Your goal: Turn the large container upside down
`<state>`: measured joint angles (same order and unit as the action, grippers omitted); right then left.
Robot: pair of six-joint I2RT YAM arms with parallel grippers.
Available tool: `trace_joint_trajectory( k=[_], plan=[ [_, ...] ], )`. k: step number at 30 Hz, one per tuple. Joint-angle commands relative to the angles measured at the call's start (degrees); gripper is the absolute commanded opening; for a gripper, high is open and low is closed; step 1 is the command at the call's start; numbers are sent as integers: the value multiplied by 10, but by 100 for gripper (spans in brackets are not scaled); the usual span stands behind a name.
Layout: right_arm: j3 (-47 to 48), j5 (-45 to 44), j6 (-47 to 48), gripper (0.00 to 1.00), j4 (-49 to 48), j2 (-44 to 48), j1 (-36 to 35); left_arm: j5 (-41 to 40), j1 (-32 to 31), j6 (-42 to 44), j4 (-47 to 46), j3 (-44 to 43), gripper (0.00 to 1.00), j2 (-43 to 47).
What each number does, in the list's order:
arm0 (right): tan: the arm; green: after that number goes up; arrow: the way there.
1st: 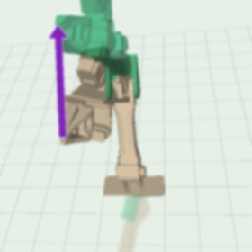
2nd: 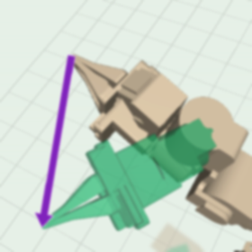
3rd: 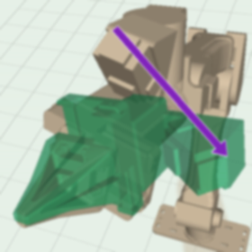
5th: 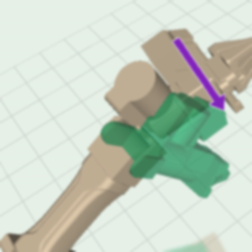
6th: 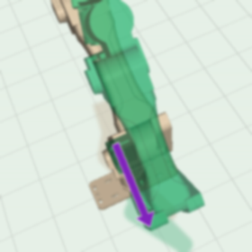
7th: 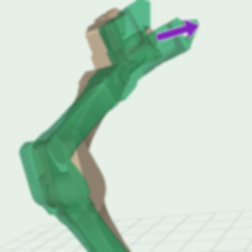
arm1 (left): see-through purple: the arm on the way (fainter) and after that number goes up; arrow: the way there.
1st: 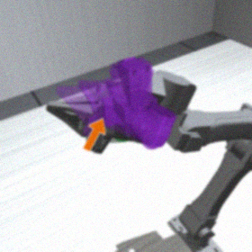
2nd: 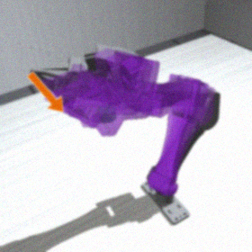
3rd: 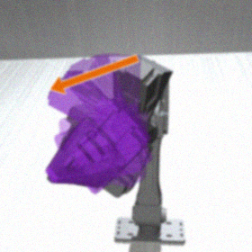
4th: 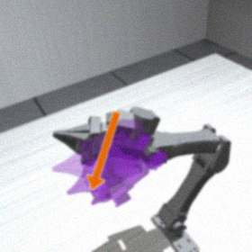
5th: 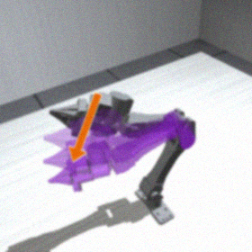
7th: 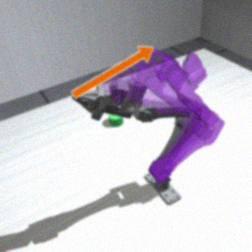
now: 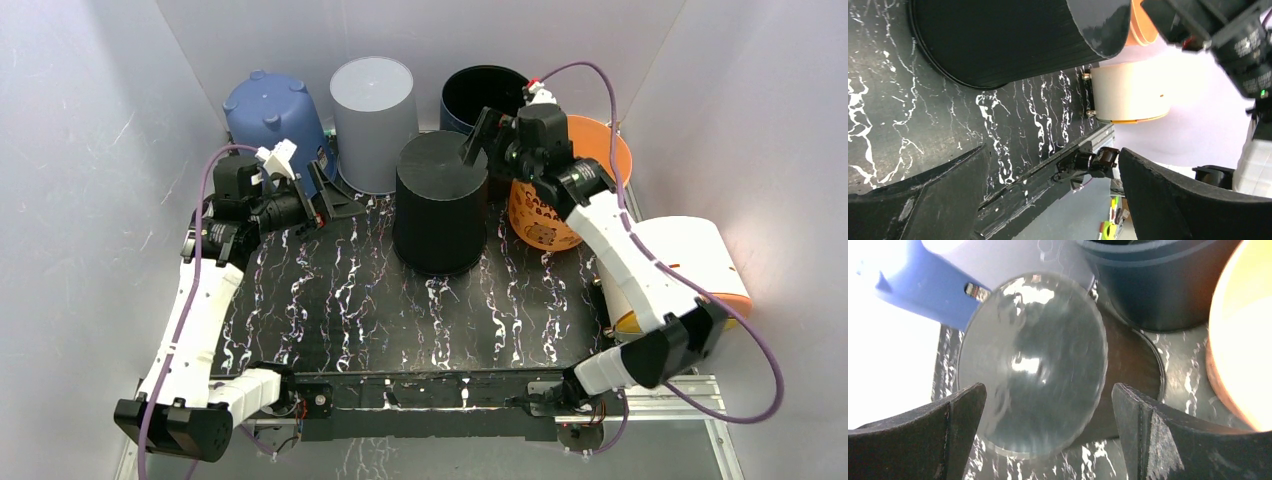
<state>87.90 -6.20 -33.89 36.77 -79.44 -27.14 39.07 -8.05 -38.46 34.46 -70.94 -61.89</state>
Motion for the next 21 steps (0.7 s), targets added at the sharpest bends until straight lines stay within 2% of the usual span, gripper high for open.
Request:
trace_joint_trajectory(
  k=[1, 5, 9, 13, 16, 18, 19, 21],
  plan=[
    [36, 119, -18, 98, -90, -67, 86, -42, 0, 19, 34, -28, 98, 26],
    [16, 221, -55, 98, -127, -99, 81, -83, 0, 36, 54, -47, 97, 34],
    [-3, 257, -93, 98, -178, -129, 8, -93, 0, 21, 37, -57, 91, 39],
    [-31, 330, -163, 98, -309, -157, -69, -123, 0, 9, 6, -92, 92, 59],
    [-15, 413, -189, 98, -379, -189, -98, -138, 0, 18, 12, -142, 95, 55],
    [30, 461, -170, 98, -354, -220, -103, -130, 0, 26, 21, -170, 96, 42],
    [54, 458, -142, 98, -310, -227, -100, -124, 0, 30, 24, -181, 96, 35],
    [93, 392, -70, 98, -207, -222, -89, -110, 0, 32, 21, -186, 97, 26]
  ],
)
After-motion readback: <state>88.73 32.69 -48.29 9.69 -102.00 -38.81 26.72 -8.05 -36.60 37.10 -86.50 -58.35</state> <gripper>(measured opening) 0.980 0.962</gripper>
